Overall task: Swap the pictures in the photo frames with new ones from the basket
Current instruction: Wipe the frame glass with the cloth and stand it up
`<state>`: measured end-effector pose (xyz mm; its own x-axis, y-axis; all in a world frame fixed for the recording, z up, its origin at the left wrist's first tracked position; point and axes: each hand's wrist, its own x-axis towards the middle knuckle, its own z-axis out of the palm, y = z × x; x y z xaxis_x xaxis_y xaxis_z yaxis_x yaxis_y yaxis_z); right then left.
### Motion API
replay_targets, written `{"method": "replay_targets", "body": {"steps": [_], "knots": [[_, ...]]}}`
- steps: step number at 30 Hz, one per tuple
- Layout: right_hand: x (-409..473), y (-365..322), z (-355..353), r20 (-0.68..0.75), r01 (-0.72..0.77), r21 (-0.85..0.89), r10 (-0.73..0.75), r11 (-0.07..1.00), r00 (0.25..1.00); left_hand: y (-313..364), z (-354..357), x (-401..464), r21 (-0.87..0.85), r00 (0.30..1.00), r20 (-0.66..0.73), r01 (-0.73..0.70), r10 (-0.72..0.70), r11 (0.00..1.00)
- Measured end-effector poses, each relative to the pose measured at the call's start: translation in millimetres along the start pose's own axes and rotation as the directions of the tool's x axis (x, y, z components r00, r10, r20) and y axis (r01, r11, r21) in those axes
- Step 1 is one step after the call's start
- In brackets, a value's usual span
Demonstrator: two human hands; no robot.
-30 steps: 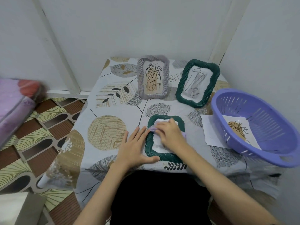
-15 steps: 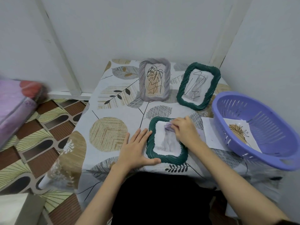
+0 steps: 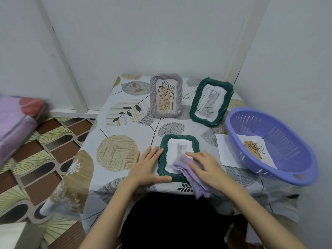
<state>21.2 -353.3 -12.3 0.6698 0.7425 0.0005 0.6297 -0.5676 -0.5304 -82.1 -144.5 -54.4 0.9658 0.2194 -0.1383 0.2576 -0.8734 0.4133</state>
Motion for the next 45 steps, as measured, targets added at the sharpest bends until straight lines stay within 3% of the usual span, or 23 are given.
{"method": "replay_targets", "body": {"steps": [3, 5, 7, 9, 11, 13, 15, 16, 18, 21, 24, 27, 29, 31, 33, 36, 40, 42, 45], "knots": [[-8, 7, -7, 0.057, -0.046, -0.042, 0.048, 0.998, 0.997, 0, -10, 4, -0.254, 0.999, 0.024, 0.044, -0.039, 0.966], [-11, 6, -8, 0.026, -0.041, 0.015, 0.041, 0.999, 0.999, 5, -15, 5, -0.444, 0.997, -0.037, 0.041, -0.064, 0.895], [-9, 2, -10, -0.077, -0.065, 0.180, 0.080, 0.982, 0.994, 14, -19, 3, -0.564, 0.981, -0.177, -0.040, -0.074, 0.825], [-4, -4, -12, -0.208, -0.052, 0.459, 0.164, 0.887, 0.964, 30, -22, -3, -0.657, 0.947, -0.303, -0.127, -0.107, 0.743], [4, -15, -11, -0.281, 0.035, 0.682, 0.218, 0.730, 0.935, 49, -27, -9, -0.821, 0.963, -0.244, -0.142, -0.114, 0.553], [12, -26, -5, -0.299, 0.079, 0.779, 0.257, 0.622, 0.919, 61, -27, -12, -0.953, 0.993, -0.112, -0.095, -0.040, 0.288], [19, -37, 4, -0.294, 0.085, 0.815, 0.283, 0.573, 0.913, 65, -26, -14, -0.985, 0.997, -0.074, -0.071, -0.014, 0.156], [22, -41, 9, -0.280, 0.075, 0.821, 0.284, 0.566, 0.917, 65, -26, -15, -0.982, 0.994, -0.101, -0.092, -0.049, 0.167], [28, -47, 16, -0.207, 0.024, 0.823, 0.261, 0.567, 0.943, 57, -28, -15, -0.939, 0.965, -0.207, -0.149, -0.163, 0.311], [31, -48, 23, -0.038, -0.099, 0.846, 0.244, 0.524, 0.969, 35, -35, -16, -0.860, 0.932, -0.284, -0.144, -0.225, 0.489], [30, -34, 23, -0.152, -0.103, 0.677, 0.275, 0.729, 0.949, -1, -45, -13, -0.699, 0.898, -0.339, -0.042, -0.279, 0.714], [23, -19, 21, -0.301, -0.081, 0.475, 0.248, 0.876, 0.921, -37, -43, -10, -0.298, 0.925, -0.289, 0.159, -0.248, 0.941], [20, -12, 22, -0.341, -0.070, 0.375, 0.208, 0.924, 0.917, -51, -35, -12, -0.040, 0.943, -0.176, 0.280, -0.282, 0.959], [17, -8, 26, -0.334, -0.053, 0.305, 0.159, 0.951, 0.929, -55, -31, -16, 0.030, 0.927, -0.153, 0.351, -0.343, 0.936], [14, -6, 28, -0.352, -0.031, 0.281, 0.133, 0.959, 0.927, -49, -32, -14, 0.083, 0.916, -0.218, 0.361, -0.337, 0.929], [13, -2, 32, -0.404, -0.088, 0.160, 0.146, 0.983, 0.903, -22, -31, 0, 0.193, 0.908, -0.368, 0.284, -0.198, 0.939], [11, 2, 37, -0.265, -0.305, -0.081, 0.274, 0.949, 0.925, 25, -13, 20, 0.015, 0.979, -0.193, 0.076, -0.072, 0.997], [10, 2, 39, -0.251, -0.285, -0.011, 0.273, 0.958, 0.929, 35, -5, 26, -0.075, 0.987, -0.142, 0.068, -0.078, 0.995], [8, 1, 35, -0.283, -0.234, 0.205, 0.287, 0.950, 0.915, 43, -2, 29, -0.332, 0.974, -0.173, 0.081, -0.145, 0.940]]}}
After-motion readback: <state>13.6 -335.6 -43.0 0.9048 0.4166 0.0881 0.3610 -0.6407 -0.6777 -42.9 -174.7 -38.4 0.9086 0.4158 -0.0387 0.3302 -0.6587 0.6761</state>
